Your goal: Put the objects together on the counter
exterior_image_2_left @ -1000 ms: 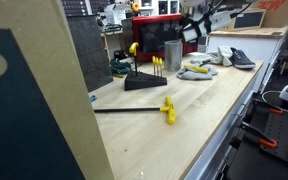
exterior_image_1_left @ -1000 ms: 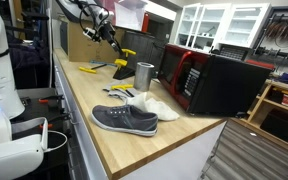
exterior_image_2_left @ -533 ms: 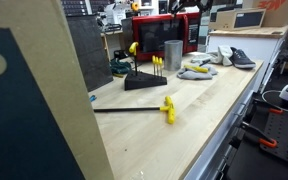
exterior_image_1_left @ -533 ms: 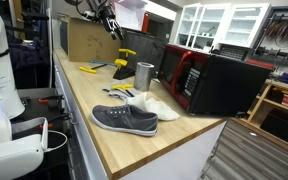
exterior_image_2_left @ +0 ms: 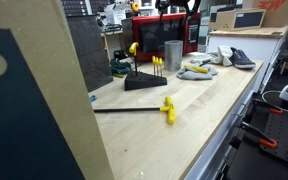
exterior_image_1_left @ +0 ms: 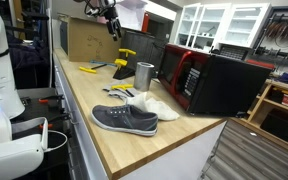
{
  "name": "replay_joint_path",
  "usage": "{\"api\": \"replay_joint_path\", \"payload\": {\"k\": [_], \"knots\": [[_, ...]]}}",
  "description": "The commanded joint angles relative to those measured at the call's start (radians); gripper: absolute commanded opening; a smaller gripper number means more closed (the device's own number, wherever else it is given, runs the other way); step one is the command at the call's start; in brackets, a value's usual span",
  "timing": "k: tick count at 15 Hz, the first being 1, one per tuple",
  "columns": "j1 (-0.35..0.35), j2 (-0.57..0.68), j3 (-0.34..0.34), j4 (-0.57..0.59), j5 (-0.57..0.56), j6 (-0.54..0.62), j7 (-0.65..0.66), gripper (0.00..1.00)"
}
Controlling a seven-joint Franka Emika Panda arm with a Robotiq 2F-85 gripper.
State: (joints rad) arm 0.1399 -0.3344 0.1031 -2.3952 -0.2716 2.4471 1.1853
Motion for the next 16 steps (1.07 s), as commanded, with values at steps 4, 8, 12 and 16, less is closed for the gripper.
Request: {"api": "replay_joint_path", "payload": {"k": [4, 8, 12, 16], "knots": [[-0.081, 0.017, 0.073, -0.002, -0.031, 0.026, -0.005, 1.0], [-0.132, 0.067, 0.101, 0.064, -0.061, 0.049, 0.018, 1.0], [-0.144, 0.148, 0.104, 0.159, -0.047, 0.081, 0.031, 1.0], [-0.128, 0.262, 0.103, 0.265, -0.059, 0.095, 0.068, 1.0]]}}
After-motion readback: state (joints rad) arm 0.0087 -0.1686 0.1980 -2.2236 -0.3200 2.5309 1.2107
